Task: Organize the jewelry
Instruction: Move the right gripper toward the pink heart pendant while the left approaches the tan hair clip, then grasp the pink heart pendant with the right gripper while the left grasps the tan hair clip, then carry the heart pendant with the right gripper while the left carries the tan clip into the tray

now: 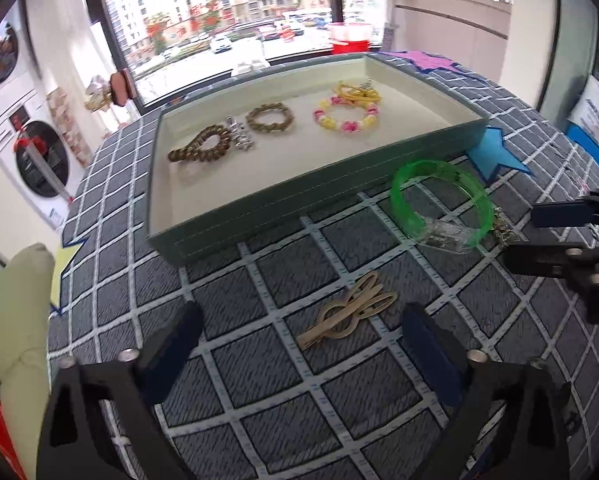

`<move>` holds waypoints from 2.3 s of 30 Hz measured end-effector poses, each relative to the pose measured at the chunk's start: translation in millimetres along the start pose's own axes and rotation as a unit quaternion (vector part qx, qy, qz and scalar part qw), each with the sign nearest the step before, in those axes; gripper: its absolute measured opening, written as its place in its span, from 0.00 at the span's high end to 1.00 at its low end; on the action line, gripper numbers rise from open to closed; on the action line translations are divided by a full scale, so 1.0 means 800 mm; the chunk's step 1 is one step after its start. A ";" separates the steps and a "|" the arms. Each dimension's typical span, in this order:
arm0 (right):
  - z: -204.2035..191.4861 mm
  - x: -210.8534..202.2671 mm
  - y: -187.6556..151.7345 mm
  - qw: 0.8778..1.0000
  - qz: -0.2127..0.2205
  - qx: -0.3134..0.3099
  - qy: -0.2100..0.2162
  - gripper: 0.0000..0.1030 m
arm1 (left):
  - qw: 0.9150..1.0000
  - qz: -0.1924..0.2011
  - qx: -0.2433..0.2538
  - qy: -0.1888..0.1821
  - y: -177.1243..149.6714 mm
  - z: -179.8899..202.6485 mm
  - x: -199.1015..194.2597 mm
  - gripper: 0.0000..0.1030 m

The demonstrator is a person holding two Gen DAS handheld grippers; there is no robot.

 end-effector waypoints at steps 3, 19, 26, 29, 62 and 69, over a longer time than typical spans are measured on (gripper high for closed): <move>-0.008 0.003 0.006 1.000 0.004 -0.020 -0.010 0.39 | 1.000 -0.003 0.001 -0.006 0.002 0.001 0.001 0.01; -0.026 0.004 0.007 0.996 -0.001 -0.071 -0.045 0.81 | 0.997 -0.030 0.032 -0.063 -0.007 0.025 -0.014 0.68; -0.023 -0.006 0.005 0.998 0.009 -0.058 -0.037 0.81 | 0.997 -0.027 -0.017 -0.070 -0.008 0.012 -0.016 0.68; -0.021 -0.011 0.005 0.998 0.013 -0.052 -0.031 0.81 | 0.996 -0.020 -0.041 -0.073 -0.008 0.007 -0.021 0.68; 0.021 -0.078 0.049 0.997 0.072 -0.011 0.015 0.81 | 0.983 0.088 -0.148 -0.065 0.065 -0.027 -0.086 0.68; 0.044 -0.066 0.097 0.997 0.075 0.002 0.019 0.81 | 0.981 0.092 -0.165 -0.052 0.105 -0.047 -0.066 0.68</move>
Point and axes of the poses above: each gripper's, at about its wrist camera, not at the fingertips, and x roughly the way its jaws point, z to its right, y to its top, the point moved 3 cm from there along x, roughly the way its jaws point, and after that the axes turned 14 degrees about -x, right-handed, at the moved point
